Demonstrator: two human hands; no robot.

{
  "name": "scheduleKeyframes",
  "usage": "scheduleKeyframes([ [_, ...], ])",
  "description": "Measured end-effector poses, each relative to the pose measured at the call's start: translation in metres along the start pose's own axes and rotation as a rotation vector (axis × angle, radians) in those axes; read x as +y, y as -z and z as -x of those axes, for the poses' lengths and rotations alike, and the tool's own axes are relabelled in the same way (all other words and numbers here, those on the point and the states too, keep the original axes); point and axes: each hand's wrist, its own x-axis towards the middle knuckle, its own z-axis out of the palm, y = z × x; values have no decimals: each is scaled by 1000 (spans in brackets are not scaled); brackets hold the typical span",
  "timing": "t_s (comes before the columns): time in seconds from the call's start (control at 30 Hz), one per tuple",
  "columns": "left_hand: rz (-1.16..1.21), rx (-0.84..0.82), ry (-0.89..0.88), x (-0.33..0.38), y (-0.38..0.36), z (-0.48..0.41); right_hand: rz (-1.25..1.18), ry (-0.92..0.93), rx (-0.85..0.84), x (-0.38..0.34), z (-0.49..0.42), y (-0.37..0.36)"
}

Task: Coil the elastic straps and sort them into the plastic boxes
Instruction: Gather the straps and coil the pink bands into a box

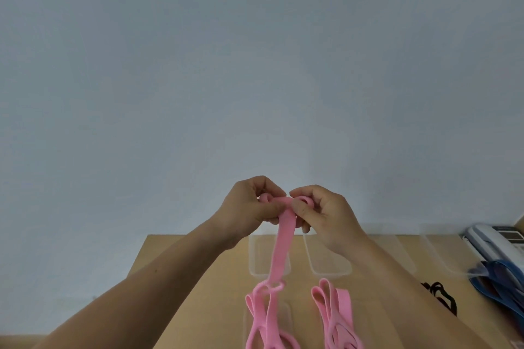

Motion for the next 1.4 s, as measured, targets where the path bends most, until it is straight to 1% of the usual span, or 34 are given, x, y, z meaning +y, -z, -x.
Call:
scheduleKeyframes([
  [0.1,-26,-15,-10,-1,-1,3,-22,4,11,-1,0,1],
  [0.17,6,-65,54,1,0,4,-33,12,5,-1,2,1],
  [0.27,-51,-172,116,2,1,6,-41,15,-6,1,4,1],
  [0.37,-13,-200,144,4,2,8,2,44,5,1,5,0],
  [0.43,61,-227,194,6,4,8,53,100,21,0,6,-2],
  [0.57,233,-269,295,10,5,7,217,291,68,0,7,-4],
  [0.7,288,-223,340,7,3,6,218,360,71,6,6,-4],
  [0.77,294,-175,333,3,3,6,177,332,50,8,6,-4],
  [0.87,334,-138,294,1,2,6,2,175,1,7,6,-4],
  [0.93,299,-125,239,0,1,7,-137,106,-43,4,6,-2],
  [1.0,227,-98,153,-1,2,8,-215,53,-61,2,5,1],
  [1.1,107,-34,17,-4,2,7,-210,-59,-82,0,0,3],
  [1.2,34,-1,-47,-7,0,5,-195,-93,-117,-2,-3,3],
  [1.3,31,-8,-38,-9,0,6,-185,-81,-115,-3,-5,5],
  [1.4,105,-31,42,-7,1,7,-191,-60,-86,-4,-5,6],
])
